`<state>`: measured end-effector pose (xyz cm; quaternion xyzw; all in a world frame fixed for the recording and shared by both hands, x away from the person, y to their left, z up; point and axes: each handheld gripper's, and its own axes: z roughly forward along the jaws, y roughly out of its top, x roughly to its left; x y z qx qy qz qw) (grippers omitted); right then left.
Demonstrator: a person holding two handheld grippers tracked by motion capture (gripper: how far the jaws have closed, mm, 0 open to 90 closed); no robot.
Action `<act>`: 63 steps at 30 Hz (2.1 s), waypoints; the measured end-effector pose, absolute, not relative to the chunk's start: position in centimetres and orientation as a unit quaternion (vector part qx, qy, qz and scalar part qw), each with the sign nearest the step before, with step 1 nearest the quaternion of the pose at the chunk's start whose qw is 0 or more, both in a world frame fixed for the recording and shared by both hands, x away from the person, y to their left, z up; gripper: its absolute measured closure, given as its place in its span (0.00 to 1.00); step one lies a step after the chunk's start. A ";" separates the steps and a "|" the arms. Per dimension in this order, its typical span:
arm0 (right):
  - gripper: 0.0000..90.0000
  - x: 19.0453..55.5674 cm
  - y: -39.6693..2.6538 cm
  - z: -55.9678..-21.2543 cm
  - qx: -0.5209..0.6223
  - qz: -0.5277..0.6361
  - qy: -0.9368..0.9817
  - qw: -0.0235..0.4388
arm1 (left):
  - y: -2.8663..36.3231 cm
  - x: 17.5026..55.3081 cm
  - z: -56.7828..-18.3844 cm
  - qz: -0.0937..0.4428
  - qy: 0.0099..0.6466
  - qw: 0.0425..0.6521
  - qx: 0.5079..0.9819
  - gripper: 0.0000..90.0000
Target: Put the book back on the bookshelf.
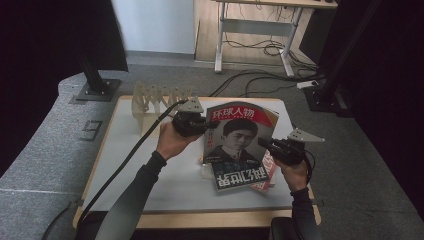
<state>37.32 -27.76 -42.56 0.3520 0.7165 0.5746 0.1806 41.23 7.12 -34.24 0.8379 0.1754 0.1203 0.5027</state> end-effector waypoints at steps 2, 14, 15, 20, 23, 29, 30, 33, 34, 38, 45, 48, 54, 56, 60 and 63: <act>0.80 37.3 -27.7 -42.5 0.354 0.569 0.718 0.186 | 7.0 41.0 -34.2 0.128 0.171 0.502 0.838 0.96; 0.65 37.6 -27.3 -43.7 0.374 0.535 0.726 0.215 | 8.1 40.3 -34.1 0.145 0.180 0.503 0.833 0.96; 0.64 37.6 -27.3 -43.8 0.376 0.535 0.725 0.216 | 8.2 40.3 -34.1 0.144 0.183 0.504 0.832 0.96; 0.54 37.7 -27.5 -44.5 0.397 0.528 0.717 0.222 | 8.7 40.3 -34.0 0.141 0.196 0.506 0.828 0.96; 0.48 37.8 -27.7 -45.3 0.415 0.514 0.719 0.217 | 9.3 40.4 -34.0 0.138 0.205 0.510 0.824 0.96; 0.37 38.4 -27.8 -46.9 0.438 0.475 0.735 0.205 | 10.2 40.5 -33.9 0.133 0.220 0.512 0.820 0.96; 0.37 38.4 -27.8 -46.9 0.438 0.475 0.735 0.205 | 10.3 40.5 -33.9 0.134 0.221 0.511 0.820 0.96; 0.31 38.5 -27.7 -47.8 0.438 0.456 0.747 0.207 | 10.7 40.5 -33.8 0.136 0.225 0.508 0.820 0.96; 0.28 38.5 -27.7 -48.0 0.438 0.452 0.749 0.206 | 10.8 40.5 -33.7 0.136 0.227 0.508 0.820 0.96; 0.24 38.5 -27.7 -48.7 0.441 0.443 0.753 0.204 | 11.3 40.6 -33.6 0.136 0.235 0.508 0.818 0.96; 0.15 38.6 -27.6 -50.1 0.452 0.433 0.759 0.179 | 12.2 40.6 -33.3 0.137 0.249 0.506 0.814 0.96; 0.08 38.8 -27.6 -50.6 0.460 0.427 0.760 0.171 | 12.5 40.6 -33.1 0.139 0.252 0.506 0.813 0.96; 0.00 39.0 -27.5 -51.6 0.463 0.406 0.770 0.166 | 13.2 40.6 -32.7 0.140 0.260 0.507 0.810 0.96; 0.00 38.9 -27.3 -51.8 0.455 0.397 0.777 0.177 | 13.6 40.5 -32.5 0.144 0.264 0.507 0.808 0.97; 0.00 38.9 -27.3 -51.9 0.451 0.399 0.777 0.182 | 14.0 40.5 -32.2 0.147 0.268 0.505 0.807 0.96; 0.00 38.8 -27.3 -52.0 0.450 0.403 0.775 0.184 | 14.5 40.4 -31.9 0.150 0.273 0.505 0.805 0.97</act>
